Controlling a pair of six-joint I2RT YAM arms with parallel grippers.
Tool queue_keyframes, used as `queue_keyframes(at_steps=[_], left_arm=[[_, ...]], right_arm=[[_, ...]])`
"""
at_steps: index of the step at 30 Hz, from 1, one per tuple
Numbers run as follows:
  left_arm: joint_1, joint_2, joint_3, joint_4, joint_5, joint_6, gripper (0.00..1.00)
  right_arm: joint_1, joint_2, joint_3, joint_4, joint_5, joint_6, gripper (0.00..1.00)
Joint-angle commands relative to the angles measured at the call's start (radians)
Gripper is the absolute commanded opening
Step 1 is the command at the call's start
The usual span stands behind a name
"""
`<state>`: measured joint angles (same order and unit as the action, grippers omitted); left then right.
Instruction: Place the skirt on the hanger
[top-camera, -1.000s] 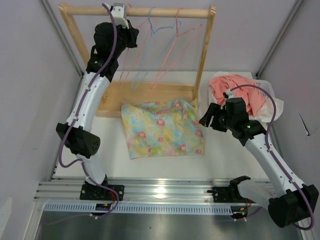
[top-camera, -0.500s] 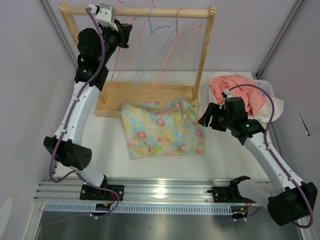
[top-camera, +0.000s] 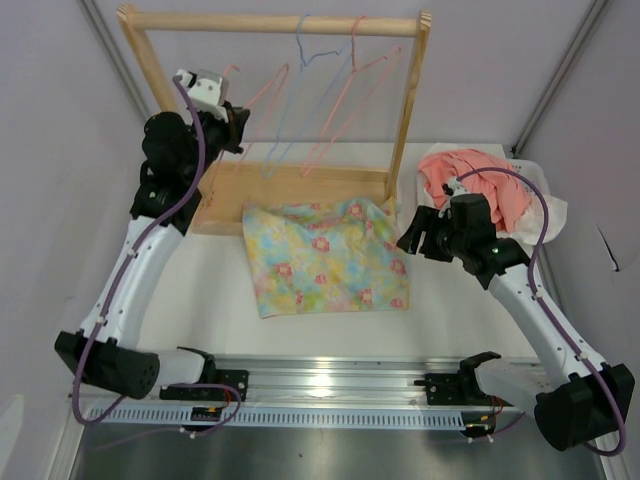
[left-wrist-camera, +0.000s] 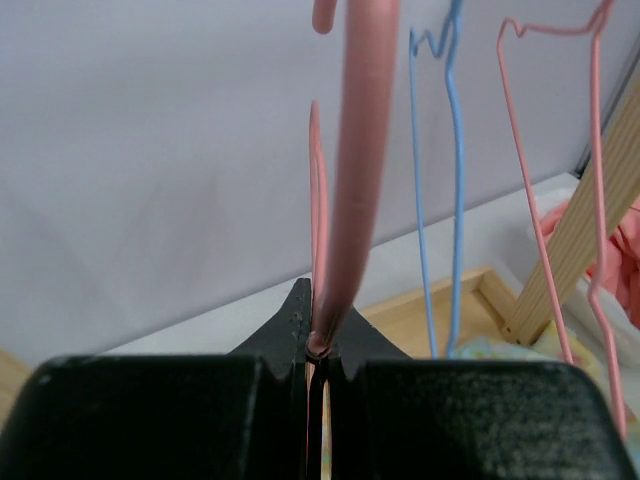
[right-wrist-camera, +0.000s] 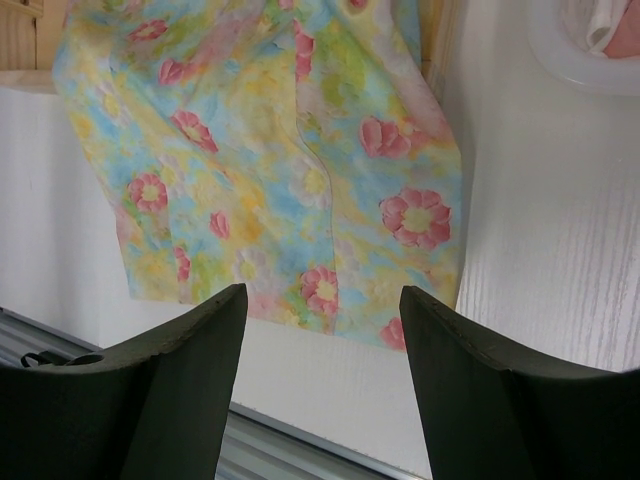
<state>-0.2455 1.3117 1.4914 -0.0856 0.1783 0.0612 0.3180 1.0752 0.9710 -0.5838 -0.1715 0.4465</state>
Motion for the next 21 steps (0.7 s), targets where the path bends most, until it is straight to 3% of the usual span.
queue_keyframes(at_steps=[1, 7, 18, 21], left_arm=[[0.008, -0.139, -0.124, -0.012, -0.017, 0.052, 0.0], [0.008, -0.265, -0.362, -0.023, 0.024, 0.032, 0.0], [0.006, -0.359, -0.588, -0.036, 0.514, 0.04, 0.0], [-0.004, -0.384, -0.663, -0.011, 0.591, 0.014, 0.0]], right_arm=[[-0.01, 0.0, 0.038, 0.036, -0.017, -0.022, 0.69], [-0.022, 0.022, 0.047, 0.044, -0.045, -0.028, 0.69], [-0.039, -0.001, 0.051, 0.041, -0.08, -0.012, 0.69], [-0.037, -0.012, 0.038, 0.041, -0.086, -0.009, 0.69]])
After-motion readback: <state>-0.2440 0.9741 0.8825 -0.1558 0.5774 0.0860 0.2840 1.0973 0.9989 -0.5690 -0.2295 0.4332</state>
